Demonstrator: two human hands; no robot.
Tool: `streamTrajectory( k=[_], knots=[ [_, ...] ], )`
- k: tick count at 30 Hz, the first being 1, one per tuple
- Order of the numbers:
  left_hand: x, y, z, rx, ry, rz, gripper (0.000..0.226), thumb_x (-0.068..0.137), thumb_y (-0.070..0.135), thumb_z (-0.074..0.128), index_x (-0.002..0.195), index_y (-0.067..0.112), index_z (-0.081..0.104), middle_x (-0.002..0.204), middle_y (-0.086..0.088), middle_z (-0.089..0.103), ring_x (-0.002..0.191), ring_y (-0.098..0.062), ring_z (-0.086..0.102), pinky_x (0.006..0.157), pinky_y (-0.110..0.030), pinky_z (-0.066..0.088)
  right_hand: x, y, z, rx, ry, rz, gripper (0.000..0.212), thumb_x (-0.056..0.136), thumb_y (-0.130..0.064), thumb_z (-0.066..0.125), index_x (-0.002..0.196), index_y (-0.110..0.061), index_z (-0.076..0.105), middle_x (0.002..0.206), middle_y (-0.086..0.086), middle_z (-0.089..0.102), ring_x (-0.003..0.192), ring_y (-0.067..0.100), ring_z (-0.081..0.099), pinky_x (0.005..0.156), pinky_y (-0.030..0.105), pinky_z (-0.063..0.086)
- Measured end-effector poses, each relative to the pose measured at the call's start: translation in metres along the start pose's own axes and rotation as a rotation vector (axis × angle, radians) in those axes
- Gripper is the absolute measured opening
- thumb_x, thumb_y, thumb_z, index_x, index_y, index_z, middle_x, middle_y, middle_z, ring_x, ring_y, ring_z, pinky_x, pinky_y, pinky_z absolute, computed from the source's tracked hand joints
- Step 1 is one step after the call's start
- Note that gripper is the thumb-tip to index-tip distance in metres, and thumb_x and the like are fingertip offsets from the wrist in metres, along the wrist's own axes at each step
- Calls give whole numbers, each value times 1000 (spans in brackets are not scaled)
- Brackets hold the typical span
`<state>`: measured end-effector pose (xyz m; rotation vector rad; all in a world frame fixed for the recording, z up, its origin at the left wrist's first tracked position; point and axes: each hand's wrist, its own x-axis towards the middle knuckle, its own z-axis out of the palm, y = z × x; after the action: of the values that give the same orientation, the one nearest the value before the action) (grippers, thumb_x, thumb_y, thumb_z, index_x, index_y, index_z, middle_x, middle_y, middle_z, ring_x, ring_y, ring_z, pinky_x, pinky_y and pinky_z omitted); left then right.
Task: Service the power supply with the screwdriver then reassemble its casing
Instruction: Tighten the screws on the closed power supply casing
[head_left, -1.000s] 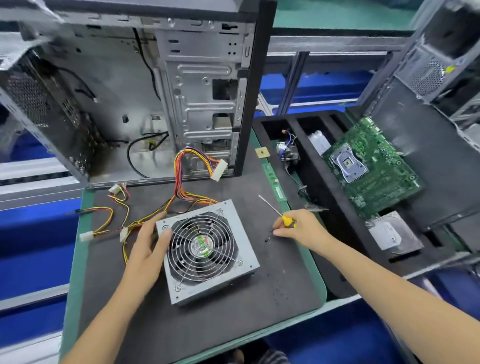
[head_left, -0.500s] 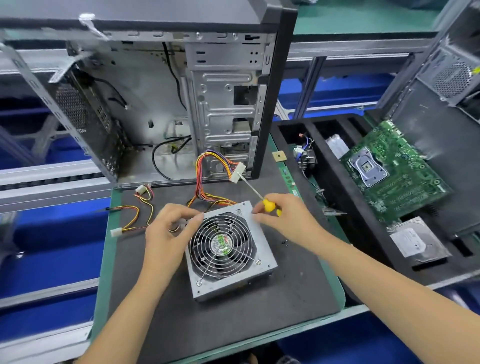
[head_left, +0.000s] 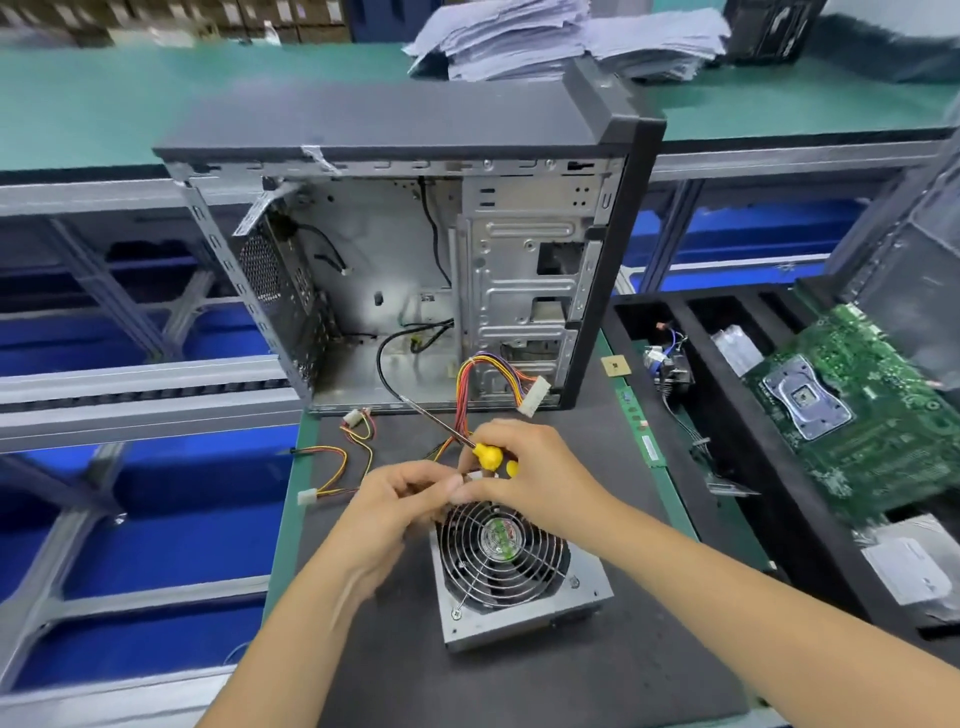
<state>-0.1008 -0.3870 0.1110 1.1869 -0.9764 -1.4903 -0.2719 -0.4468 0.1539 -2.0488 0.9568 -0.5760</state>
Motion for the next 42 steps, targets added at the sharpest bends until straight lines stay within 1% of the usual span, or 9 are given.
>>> streamTrajectory(
  k=[3,6,8,10,16,20,31,37,42],
  knots=[
    [5,-1,-8,-39,210,38,18,63,21,84,78,13,78,69,-3,68,64,-11,56,64,-19,45,6,0,-10,-121,-151,-47,39,81,-35,73,116,-23,62,82,-17,48,76,0,48,71,10,38],
    [7,-1,-20,-53,350,134,15,66,24,74,79,18,79,77,-1,73,73,-13,63,71,-20,53,7,2,-26,-325,-263,-101,46,95,-34,53,139,-26,43,97,-19,52,90,-3,44,79,14,33],
    [8,0,-25,-68,363,199,15,68,22,72,81,19,79,79,-2,74,74,-11,66,72,-19,55,5,1,-37,-410,-284,-101,38,94,-35,54,131,-27,44,106,-9,62,95,6,54,80,26,42],
    [10,2,-25,-79,347,233,15,70,21,72,83,17,79,81,-6,75,75,-13,70,73,-20,57,3,-2,-44,-458,-276,-84,27,93,-37,56,115,-28,44,101,-7,66,86,14,58,76,35,48],
    [13,7,-22,-135,320,253,16,76,10,64,81,15,79,77,-8,75,71,-13,71,70,-20,57,2,-6,-60,-455,-175,-80,15,91,-41,57,100,-31,51,87,-12,65,79,12,56,67,30,44],
    [13,8,-18,-131,293,248,15,76,7,64,80,11,78,77,-12,74,71,-15,71,68,-21,58,1,-7,-67,-471,-159,-65,14,91,-43,56,100,-33,55,88,-14,64,81,7,54,69,31,46],
    [9,19,-20,157,287,247,10,72,19,73,80,22,78,78,-9,75,75,-15,71,72,-19,56,-1,-16,-75,-595,-125,-113,17,89,-46,57,104,-38,62,98,-19,63,87,2,54,72,27,45],
    [7,19,-19,265,262,255,11,80,2,73,82,12,76,76,-5,75,72,-9,68,69,-15,53,0,-21,-75,-704,-85,-177,21,87,-45,61,107,-39,64,97,-17,63,96,3,57,69,28,47],
    [5,22,-20,345,251,270,7,81,1,73,84,6,75,79,-7,74,72,-9,66,70,-17,54,0,-24,-73,-744,-77,-199,21,87,-44,60,108,-39,65,96,-16,64,96,5,58,64,27,45]
  ],
)
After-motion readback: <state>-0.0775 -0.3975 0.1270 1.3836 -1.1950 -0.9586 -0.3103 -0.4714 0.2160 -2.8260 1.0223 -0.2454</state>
